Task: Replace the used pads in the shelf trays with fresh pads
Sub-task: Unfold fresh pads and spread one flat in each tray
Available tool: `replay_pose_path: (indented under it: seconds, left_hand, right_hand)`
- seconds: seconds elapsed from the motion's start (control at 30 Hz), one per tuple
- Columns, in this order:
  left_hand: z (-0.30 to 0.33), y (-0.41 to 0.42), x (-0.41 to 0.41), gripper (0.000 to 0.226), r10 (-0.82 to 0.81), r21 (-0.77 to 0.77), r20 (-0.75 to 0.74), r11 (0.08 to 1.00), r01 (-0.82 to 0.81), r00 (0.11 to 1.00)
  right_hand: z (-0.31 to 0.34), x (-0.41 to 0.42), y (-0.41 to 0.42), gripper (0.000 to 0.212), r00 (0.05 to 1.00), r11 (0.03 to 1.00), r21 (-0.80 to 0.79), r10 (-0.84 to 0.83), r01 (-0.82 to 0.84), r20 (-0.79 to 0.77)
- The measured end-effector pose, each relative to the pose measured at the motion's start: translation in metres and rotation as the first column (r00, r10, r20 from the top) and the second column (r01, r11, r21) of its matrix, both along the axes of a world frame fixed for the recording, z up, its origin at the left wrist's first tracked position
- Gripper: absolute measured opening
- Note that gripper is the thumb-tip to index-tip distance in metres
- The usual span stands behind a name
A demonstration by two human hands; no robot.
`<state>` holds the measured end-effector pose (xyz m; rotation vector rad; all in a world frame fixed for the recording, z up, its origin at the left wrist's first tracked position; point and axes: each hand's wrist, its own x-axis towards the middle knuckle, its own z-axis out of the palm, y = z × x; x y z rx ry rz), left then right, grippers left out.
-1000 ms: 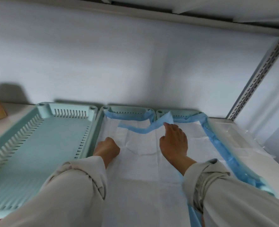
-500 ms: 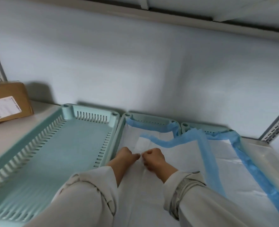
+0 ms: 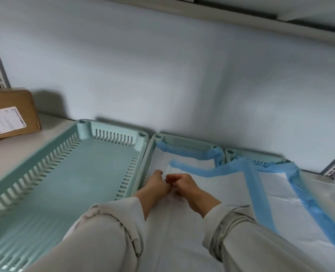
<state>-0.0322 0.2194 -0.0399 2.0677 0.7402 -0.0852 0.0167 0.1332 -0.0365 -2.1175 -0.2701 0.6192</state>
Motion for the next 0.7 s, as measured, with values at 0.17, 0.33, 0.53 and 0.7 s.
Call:
replay_pose_path:
  seconds: [0.17, 0.33, 0.53, 0.7]
  left_hand:
    - [0.007, -0.003, 0.002, 0.042, -0.023, 0.019, 0.074, 1.0, 0.022, 0.997]
    - [0.026, -0.018, -0.011, 0.053, -0.086, 0.146, 0.052, 0.986, 0.078, 0.995]
    - [0.041, -0.028, -0.031, 0.067, -0.13, 0.018, 0.161, 0.991, 0.129, 0.978]
    - [0.05, -0.045, -0.061, 0.042, -0.147, 0.066, -0.039, 0.987, 0.149, 0.988]
  right_hand:
    - [0.005, 0.009, -0.026, 0.038, 0.961, 0.973, -0.189, -0.08, 0.133, 0.266]
    - [0.019, -0.004, -0.072, 0.048, 0.855, 0.89, -0.412, 0.052, 0.194, 0.515]
    - [0.042, -0.024, -0.126, 0.069, 0.822, 0.742, -0.443, -0.251, 0.503, 0.512]
    - [0.043, -0.049, -0.167, 0.033, 0.837, 0.749, -0.408, -0.359, 0.523, 0.413]
